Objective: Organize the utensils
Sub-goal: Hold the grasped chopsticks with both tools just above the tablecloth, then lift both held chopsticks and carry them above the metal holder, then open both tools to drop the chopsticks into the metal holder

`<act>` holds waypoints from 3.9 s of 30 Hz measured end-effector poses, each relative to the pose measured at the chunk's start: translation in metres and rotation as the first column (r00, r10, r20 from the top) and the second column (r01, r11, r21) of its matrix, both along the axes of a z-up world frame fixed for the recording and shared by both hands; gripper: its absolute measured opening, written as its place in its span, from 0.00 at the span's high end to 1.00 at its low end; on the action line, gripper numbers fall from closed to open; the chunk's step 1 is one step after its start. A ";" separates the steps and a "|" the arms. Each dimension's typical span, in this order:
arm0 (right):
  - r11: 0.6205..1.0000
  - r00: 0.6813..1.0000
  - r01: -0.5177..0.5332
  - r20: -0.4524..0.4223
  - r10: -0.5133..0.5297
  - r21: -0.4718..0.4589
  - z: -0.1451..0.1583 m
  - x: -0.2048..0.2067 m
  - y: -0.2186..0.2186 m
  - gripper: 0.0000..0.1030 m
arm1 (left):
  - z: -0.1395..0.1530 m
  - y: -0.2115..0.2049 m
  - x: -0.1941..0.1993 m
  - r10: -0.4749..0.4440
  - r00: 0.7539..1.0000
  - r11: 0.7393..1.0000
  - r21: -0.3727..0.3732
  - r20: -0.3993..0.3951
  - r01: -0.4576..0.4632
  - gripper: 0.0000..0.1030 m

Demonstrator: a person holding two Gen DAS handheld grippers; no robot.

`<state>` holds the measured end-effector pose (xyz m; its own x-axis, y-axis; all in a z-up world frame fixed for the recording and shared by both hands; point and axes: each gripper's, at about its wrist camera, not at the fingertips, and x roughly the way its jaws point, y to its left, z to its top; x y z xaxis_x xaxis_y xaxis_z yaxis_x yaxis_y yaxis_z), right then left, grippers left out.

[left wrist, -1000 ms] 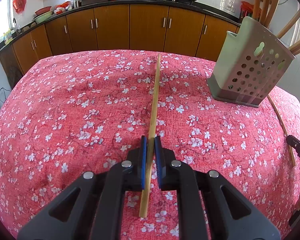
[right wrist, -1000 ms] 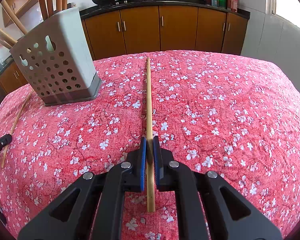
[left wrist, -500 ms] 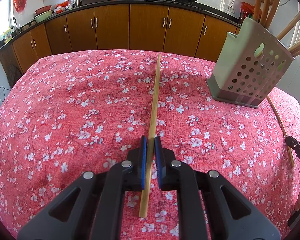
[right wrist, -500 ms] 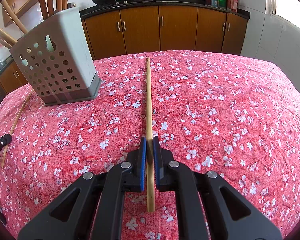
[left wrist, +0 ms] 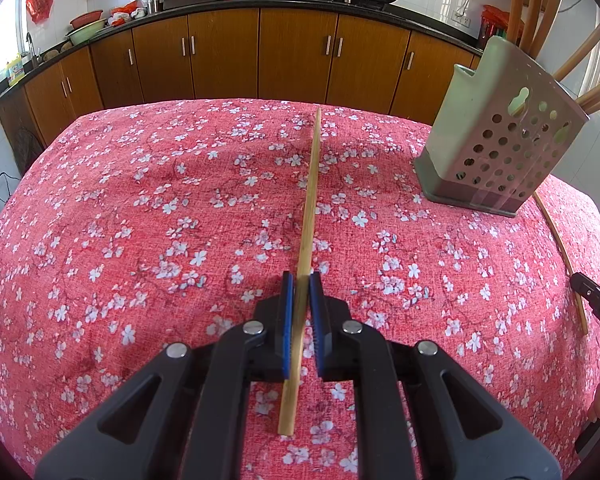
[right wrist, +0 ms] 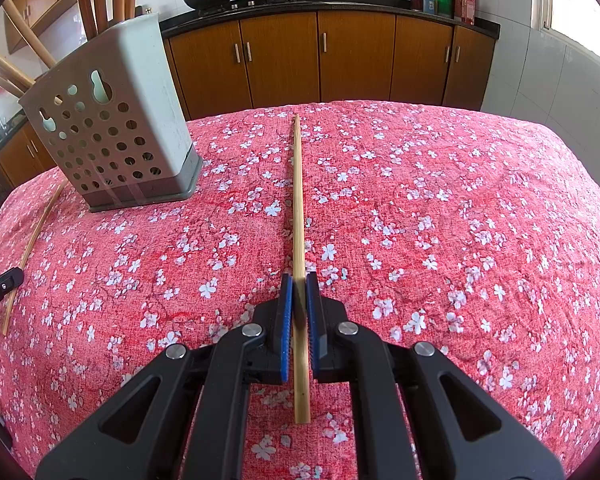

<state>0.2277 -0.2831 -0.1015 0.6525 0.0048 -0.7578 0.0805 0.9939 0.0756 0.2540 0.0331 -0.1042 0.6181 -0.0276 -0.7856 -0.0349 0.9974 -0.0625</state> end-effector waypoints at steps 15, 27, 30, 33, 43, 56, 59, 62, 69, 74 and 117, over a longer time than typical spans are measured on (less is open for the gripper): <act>1.000 1.000 0.001 0.000 -0.001 -0.001 0.000 0.000 0.000 0.92 | 0.000 -0.001 0.000 0.000 1.000 1.000 -0.006 0.000 0.000 0.88; 1.000 1.000 0.001 -0.001 -0.001 -0.001 0.000 0.000 0.000 0.92 | 0.000 -0.001 0.000 0.001 1.000 1.000 -0.009 0.000 -0.001 0.88; 1.000 1.000 0.002 -0.001 -0.002 -0.002 0.000 0.000 0.000 0.92 | 0.000 -0.001 0.000 0.001 1.000 1.000 -0.009 0.000 -0.001 0.88; 1.000 1.000 0.002 -0.001 -0.002 -0.001 0.000 0.000 0.000 0.92 | 0.000 -0.001 0.000 0.000 1.000 1.000 -0.009 0.000 0.000 0.88; 1.000 1.000 0.004 -0.002 -0.004 -0.002 0.001 0.002 0.002 0.92 | 0.000 -0.001 0.000 0.001 1.000 1.000 -0.015 0.000 -0.001 0.88; 0.998 0.994 -0.007 0.112 0.013 -0.058 0.023 -0.044 -0.010 0.93 | 0.022 -0.013 -0.033 -0.056 0.997 0.993 0.106 0.059 0.049 0.92; 0.995 0.977 -0.011 0.210 0.032 -0.098 0.053 -0.061 -0.009 0.93 | 0.053 -0.013 -0.044 -0.064 0.987 0.995 0.091 0.145 0.051 0.92; 0.993 0.950 -0.004 0.309 0.039 -0.114 0.086 -0.074 -0.009 0.93 | 0.090 -0.009 -0.054 -0.069 0.969 0.996 0.066 0.239 0.055 0.92; 0.996 0.900 0.003 0.435 0.034 -0.084 0.135 -0.084 -0.006 0.93 | 0.145 -0.006 -0.066 -0.051 0.928 0.998 -0.015 0.369 0.061 0.92; 0.998 0.881 -0.031 0.470 0.053 -0.054 0.155 -0.086 0.002 0.93 | 0.171 -0.010 -0.071 -0.061 0.911 0.996 -0.035 0.408 0.082 0.92; 0.988 0.737 -0.138 0.673 0.059 0.065 0.221 -0.042 0.036 0.73 | 0.242 -0.062 -0.016 -0.023 0.771 0.965 -0.188 0.637 0.184 0.68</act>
